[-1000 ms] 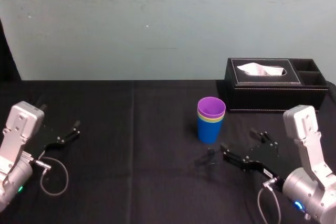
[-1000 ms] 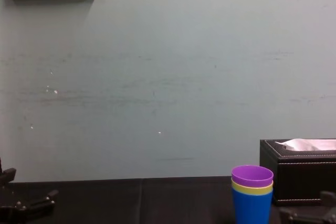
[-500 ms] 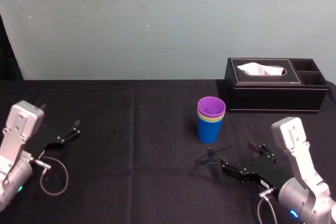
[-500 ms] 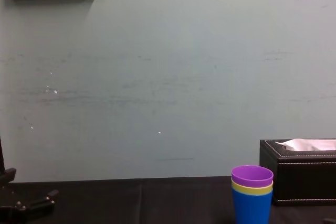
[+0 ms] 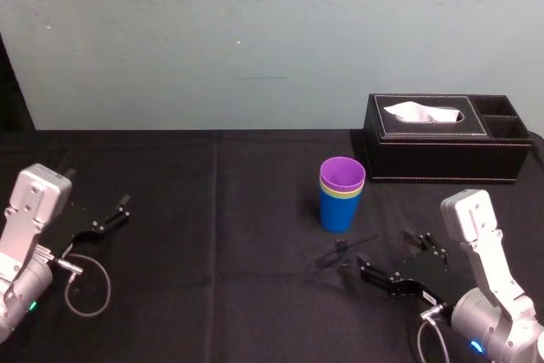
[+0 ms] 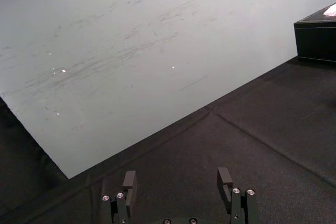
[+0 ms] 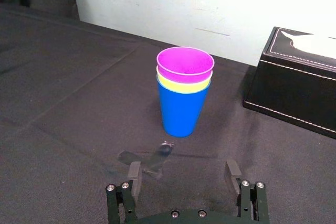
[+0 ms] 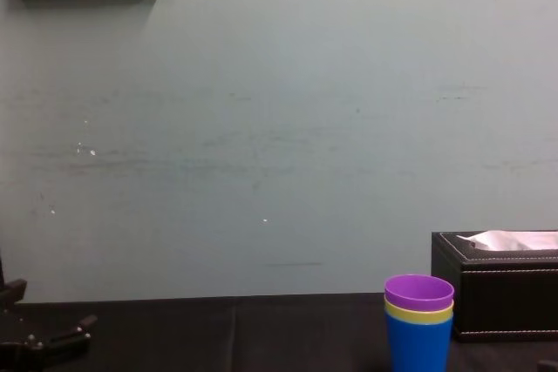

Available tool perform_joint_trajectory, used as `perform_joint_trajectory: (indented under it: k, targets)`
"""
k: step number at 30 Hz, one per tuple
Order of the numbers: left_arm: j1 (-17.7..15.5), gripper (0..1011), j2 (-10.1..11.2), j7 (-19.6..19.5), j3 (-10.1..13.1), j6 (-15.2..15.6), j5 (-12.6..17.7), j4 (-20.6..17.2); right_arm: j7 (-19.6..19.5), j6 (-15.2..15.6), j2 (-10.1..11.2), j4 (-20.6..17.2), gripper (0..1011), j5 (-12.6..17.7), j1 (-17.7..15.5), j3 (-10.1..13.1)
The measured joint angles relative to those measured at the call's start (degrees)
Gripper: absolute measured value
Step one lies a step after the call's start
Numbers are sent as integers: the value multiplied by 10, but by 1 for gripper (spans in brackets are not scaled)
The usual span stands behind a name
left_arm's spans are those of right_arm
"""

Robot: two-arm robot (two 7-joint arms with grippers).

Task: Stack the three plastic cups sequentially using one hand.

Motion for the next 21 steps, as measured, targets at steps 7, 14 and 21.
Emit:
perform_joint_trajectory:
  k: [7,14,21]
  targets:
    - [0,1000,0,0,0,0,0,0,0,0,0,0,1003,0,0,0]
    - [0,1000,0,0,0,0,0,0,-1,-1,0,-1,1003,1,-1,0]
    - [0,1000,0,0,0,0,0,0,-1,-1,0,-1,1003,1,-1,1]
